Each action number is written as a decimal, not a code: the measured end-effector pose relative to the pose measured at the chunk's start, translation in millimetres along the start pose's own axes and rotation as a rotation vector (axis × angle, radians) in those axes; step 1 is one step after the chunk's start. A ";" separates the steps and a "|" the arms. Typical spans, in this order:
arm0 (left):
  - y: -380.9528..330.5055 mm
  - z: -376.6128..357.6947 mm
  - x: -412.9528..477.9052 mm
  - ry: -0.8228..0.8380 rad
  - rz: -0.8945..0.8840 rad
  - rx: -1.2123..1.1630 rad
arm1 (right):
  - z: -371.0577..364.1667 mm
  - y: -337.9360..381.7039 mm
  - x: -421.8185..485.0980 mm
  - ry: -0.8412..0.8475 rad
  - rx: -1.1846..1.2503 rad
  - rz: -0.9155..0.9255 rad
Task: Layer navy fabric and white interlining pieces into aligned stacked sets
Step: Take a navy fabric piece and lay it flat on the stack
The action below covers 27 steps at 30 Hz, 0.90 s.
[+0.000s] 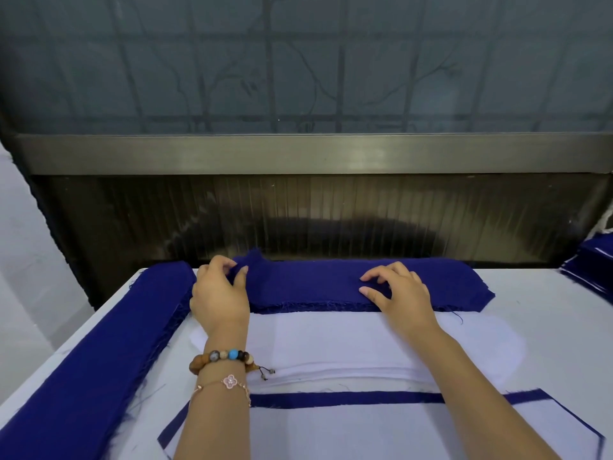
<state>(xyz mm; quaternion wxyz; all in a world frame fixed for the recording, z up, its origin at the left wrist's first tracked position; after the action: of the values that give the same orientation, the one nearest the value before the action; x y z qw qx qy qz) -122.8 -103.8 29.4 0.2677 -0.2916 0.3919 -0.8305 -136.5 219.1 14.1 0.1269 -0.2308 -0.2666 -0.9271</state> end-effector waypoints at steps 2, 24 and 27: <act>2.4 8.9 1.6 -0.073 0.028 0.029 | 0.4 -0.3 -0.1 -0.004 0.002 0.000; 37.1 -26.4 13.0 0.283 0.377 -0.879 | -0.1 -12.3 3.6 -0.006 0.128 -0.073; 41.6 -23.3 12.0 0.217 0.373 -0.849 | -5.5 -15.9 12.9 0.109 0.101 -0.073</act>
<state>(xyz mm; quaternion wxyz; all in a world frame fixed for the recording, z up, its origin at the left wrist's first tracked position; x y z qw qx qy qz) -138.2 -123.2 -13.0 0.2270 -0.2116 0.7678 -0.5605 -155.3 227.8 9.5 0.1189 -0.1637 -0.3139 -0.9276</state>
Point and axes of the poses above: each hand's wrist, its own x-axis towards the middle knuckle, its own z-axis out of the back of the hand, y = z × x, the point moved 10 cm from there along x, towards the middle knuckle, and after that the axes turned 12 degrees about z, right-handed, at the moved point
